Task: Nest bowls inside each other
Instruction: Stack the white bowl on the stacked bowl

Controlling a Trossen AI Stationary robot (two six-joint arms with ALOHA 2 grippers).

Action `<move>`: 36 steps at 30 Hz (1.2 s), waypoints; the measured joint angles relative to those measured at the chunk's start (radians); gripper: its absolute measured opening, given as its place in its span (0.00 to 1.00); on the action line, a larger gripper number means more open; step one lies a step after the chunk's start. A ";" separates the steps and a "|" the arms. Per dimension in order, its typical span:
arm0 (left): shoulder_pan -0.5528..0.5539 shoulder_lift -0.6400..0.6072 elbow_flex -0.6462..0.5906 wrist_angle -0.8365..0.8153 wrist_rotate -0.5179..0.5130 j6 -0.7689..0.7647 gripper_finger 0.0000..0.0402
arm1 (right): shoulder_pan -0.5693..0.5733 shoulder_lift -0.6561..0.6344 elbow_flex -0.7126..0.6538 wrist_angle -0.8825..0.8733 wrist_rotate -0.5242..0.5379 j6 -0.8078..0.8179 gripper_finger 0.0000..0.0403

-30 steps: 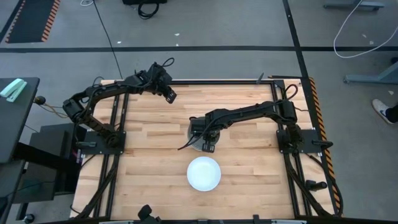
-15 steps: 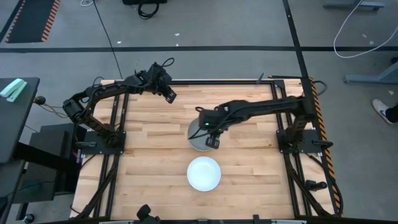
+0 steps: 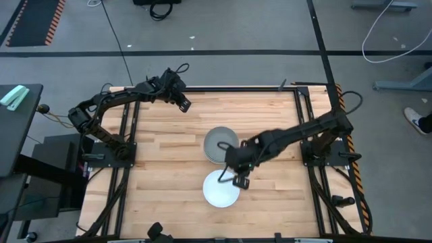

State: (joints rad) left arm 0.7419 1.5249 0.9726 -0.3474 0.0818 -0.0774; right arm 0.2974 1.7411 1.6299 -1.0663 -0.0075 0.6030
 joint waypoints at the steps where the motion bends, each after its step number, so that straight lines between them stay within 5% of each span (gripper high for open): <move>1: 0.000 0.000 0.000 0.000 0.000 -0.008 0.05 | 0.012 0.011 0.000 0.000 0.000 0.006 0.11; 16: 0.000 0.000 0.000 -0.002 0.000 -0.017 0.04 | 0.011 0.212 -0.001 -0.020 -0.024 -0.026 0.22; 36: 0.000 0.000 0.000 -0.020 0.000 -0.014 0.05 | -0.085 0.237 -0.111 0.078 -0.045 -0.133 0.23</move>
State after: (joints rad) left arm 0.7418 1.5249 0.9726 -0.3676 0.0819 -0.0917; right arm 0.2127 1.9781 1.5189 -0.9883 -0.0526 0.4698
